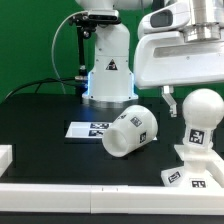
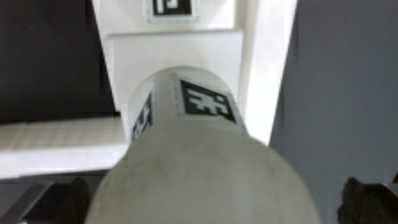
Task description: Assemble lamp
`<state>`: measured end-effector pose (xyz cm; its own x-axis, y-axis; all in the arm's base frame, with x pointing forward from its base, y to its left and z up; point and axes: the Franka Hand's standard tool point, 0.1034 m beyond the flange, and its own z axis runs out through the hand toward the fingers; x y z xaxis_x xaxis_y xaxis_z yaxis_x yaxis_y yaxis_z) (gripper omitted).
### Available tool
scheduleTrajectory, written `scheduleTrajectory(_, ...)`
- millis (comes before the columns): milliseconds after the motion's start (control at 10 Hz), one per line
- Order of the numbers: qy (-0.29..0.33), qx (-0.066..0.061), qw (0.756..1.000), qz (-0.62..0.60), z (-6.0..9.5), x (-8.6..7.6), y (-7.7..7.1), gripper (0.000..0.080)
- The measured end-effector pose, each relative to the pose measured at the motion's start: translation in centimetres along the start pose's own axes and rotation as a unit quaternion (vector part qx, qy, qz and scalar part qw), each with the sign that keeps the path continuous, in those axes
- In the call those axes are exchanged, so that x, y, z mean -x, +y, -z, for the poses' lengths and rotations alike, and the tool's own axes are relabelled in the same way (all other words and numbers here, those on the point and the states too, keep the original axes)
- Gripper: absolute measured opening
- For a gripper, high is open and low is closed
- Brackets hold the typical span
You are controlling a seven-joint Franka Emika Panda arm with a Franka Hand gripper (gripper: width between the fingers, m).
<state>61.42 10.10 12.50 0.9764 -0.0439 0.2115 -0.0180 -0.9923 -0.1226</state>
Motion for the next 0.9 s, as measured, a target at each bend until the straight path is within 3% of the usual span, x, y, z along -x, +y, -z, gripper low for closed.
scheduleTrajectory(100,-0.034,-0.003,0.999,-0.001,0.1,-0.3,-0.3,0.0698)
scheduleTrajectory(400,-0.118,-0.008,0.993,-0.003,-0.2,0.3,0.7,0.0698)
scheduleTrajectory(700,-0.105,-0.006,0.994,0.001,-0.8,0.9,0.2,0.0698)
scheduleTrajectory(800,-0.105,-0.005,0.994,-0.007,-0.9,0.9,0.3,0.0578)
scheduleTrajectory(900,-0.105,-0.005,0.994,-0.011,-0.9,0.9,0.3,0.0573)
